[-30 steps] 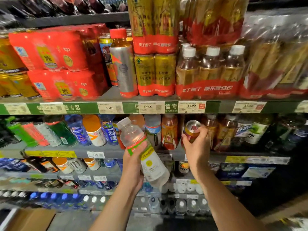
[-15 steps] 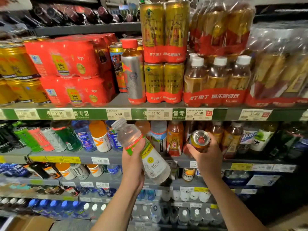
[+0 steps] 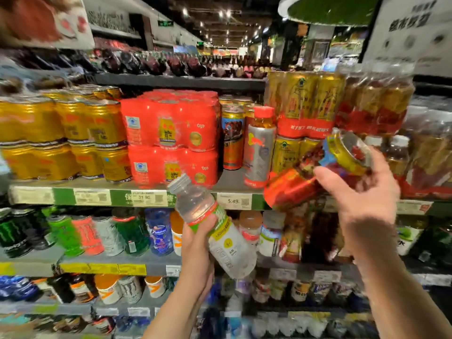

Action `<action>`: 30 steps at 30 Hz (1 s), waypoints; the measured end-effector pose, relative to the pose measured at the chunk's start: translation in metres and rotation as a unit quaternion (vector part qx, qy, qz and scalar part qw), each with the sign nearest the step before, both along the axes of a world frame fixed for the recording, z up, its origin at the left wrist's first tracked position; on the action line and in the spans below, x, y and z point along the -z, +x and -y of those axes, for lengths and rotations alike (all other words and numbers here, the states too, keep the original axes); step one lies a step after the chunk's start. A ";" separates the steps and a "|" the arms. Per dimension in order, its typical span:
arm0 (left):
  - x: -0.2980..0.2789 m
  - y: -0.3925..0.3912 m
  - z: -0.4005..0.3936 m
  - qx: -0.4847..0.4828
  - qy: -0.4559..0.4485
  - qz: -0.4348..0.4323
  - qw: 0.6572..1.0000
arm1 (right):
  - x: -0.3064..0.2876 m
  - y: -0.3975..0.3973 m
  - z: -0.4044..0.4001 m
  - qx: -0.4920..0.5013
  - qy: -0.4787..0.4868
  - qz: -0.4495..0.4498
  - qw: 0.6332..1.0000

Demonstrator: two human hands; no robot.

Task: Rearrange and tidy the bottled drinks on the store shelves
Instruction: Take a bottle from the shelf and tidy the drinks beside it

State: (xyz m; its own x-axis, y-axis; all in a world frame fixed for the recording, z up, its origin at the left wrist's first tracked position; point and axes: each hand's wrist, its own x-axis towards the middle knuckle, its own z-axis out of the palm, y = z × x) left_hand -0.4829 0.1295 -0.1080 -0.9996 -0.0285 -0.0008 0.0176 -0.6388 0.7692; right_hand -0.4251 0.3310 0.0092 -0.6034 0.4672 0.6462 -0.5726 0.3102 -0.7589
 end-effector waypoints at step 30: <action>-0.008 -0.036 0.129 0.112 -0.055 -0.044 0.991 | -0.018 -0.141 0.122 0.315 0.254 0.196 0.893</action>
State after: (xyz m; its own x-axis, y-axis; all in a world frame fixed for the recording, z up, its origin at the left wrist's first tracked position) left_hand -0.5189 0.0004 -0.0998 -0.9770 0.1984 0.0777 -0.0445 -0.5469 0.8360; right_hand -0.5657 0.2091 0.0272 -0.5507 0.5001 0.6684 0.1165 0.8389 -0.5317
